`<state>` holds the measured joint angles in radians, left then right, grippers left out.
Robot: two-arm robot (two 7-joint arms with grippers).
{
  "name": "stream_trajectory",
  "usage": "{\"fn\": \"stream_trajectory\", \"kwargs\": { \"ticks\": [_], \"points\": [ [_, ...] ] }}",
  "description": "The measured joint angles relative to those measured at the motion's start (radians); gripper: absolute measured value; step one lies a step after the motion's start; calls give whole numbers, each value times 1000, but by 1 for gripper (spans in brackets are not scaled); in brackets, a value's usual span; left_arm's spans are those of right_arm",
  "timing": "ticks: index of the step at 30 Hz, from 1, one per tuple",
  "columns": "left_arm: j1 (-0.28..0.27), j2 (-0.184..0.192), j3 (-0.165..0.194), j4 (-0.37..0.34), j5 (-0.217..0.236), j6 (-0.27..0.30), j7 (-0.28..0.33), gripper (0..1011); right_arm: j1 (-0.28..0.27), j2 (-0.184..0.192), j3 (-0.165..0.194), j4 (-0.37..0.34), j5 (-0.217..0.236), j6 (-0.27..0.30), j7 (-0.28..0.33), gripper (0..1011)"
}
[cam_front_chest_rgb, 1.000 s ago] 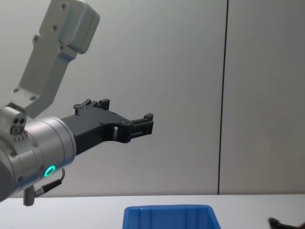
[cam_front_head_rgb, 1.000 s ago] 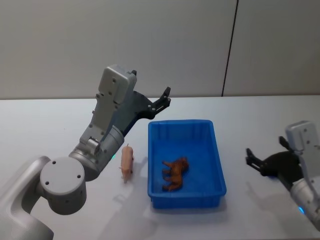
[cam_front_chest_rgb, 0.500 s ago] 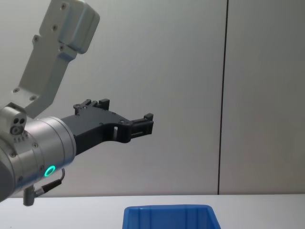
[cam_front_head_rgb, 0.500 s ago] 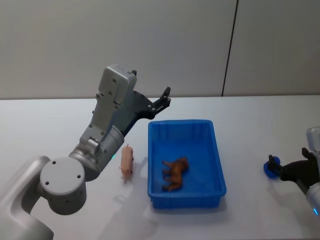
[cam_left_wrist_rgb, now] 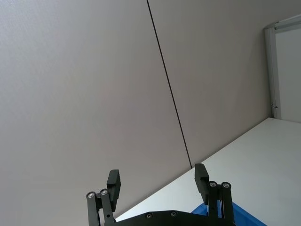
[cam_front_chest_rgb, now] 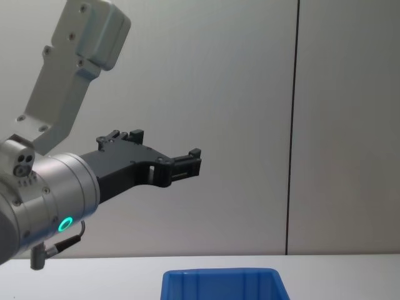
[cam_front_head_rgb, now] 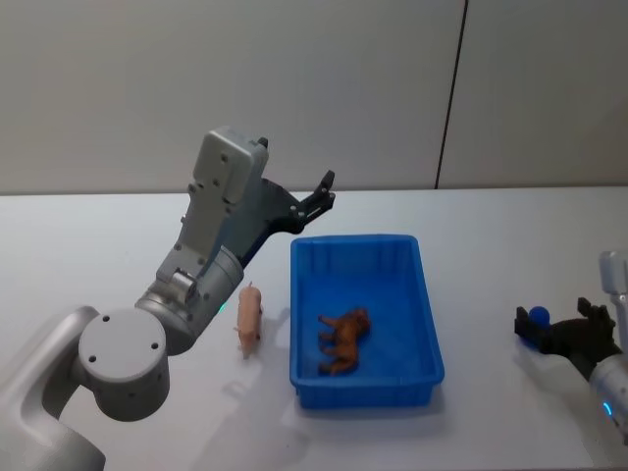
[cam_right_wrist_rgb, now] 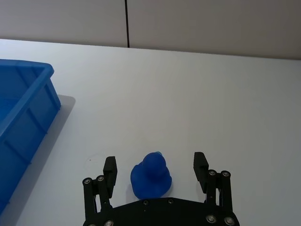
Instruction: Pick up the two dolls from the table and place them into the box.
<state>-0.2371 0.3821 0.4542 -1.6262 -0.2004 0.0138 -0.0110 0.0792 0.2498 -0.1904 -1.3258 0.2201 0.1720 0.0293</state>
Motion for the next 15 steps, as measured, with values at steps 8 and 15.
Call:
{"fn": "stream_trajectory", "kwargs": {
  "ticks": [8, 15],
  "points": [
    [0, 0, 0, 0, 0, 0, 0, 1001, 42, -19, 2, 86, 39, -21, 26, 994],
    [0, 0, 0, 0, 0, 0, 0, 1001, 73, -31, 3, 151, 65, -36, 47, 812]
  ]
}}
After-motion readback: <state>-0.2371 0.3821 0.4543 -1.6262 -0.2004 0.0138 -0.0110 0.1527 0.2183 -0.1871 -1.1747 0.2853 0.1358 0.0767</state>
